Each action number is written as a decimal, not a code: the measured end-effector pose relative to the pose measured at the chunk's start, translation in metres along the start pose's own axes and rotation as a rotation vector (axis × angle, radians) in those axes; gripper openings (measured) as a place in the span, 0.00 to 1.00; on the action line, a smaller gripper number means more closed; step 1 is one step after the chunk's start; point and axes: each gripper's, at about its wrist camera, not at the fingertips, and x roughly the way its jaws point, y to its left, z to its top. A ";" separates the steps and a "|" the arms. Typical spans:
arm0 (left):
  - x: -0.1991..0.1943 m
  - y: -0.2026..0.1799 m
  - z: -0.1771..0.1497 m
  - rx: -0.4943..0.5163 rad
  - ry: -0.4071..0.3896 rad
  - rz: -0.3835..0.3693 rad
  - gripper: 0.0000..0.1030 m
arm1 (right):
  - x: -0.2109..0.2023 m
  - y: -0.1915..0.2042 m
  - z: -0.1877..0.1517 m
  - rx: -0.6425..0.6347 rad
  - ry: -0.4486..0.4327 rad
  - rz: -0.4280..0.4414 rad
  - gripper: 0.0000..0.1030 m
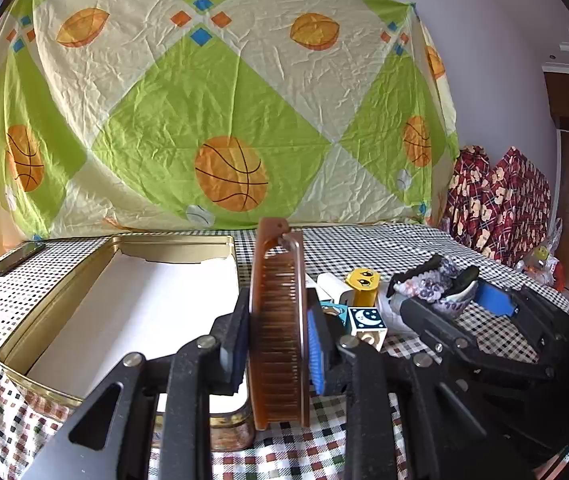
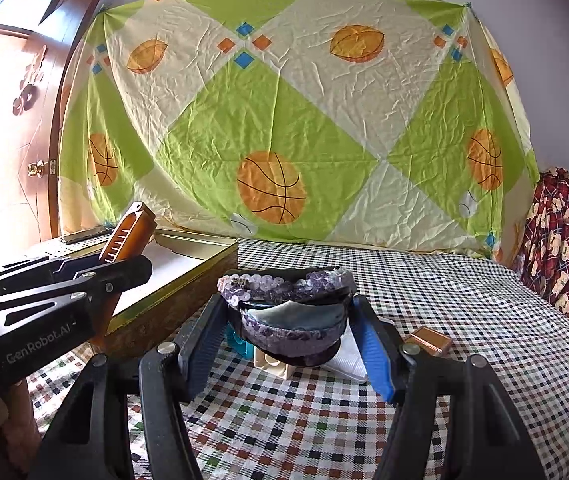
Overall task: Organize rigid objects
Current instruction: 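Lift and carry comb with left tool while right tool carries bracelet to tin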
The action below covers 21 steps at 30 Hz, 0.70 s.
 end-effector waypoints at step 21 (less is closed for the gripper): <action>-0.010 0.025 -0.005 -0.018 0.006 0.036 0.23 | 0.010 0.016 0.004 -0.001 0.063 0.069 0.63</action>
